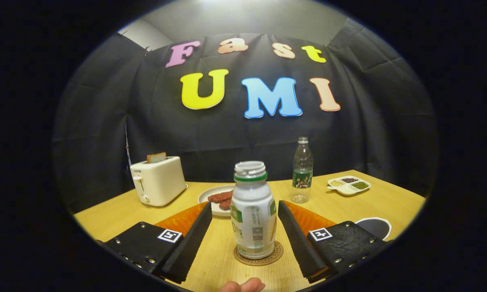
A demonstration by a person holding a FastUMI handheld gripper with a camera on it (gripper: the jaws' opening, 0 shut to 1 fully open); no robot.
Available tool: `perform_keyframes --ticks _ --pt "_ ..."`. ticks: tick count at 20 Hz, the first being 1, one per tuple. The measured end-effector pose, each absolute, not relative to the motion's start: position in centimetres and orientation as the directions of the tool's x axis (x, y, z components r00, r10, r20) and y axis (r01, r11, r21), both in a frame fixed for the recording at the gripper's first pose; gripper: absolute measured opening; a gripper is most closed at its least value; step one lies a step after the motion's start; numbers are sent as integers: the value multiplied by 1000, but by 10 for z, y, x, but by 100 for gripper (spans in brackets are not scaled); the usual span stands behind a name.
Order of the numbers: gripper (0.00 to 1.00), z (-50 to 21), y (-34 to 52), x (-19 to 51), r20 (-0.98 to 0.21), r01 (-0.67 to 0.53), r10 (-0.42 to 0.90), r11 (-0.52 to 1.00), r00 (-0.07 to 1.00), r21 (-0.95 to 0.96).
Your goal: Take the bottle from table, then pour the juice into the cup, finally place the bottle on the coaster
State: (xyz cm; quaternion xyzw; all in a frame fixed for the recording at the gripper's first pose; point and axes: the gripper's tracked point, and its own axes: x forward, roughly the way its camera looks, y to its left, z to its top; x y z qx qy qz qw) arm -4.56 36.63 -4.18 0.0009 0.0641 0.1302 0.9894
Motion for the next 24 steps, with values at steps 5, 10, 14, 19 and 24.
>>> perform_keyframes --ticks 5,10,14,19,24 --pt "98 50 361 -68 -2 -265 265 964 964 28" --pt "98 108 351 -90 103 -271 267 962 958 32" --pt "98 111 335 -94 121 -293 287 955 950 38" --pt "98 107 239 -77 159 -214 214 977 964 -23" --pt "98 74 94 -48 169 -47 63 994 984 -98"
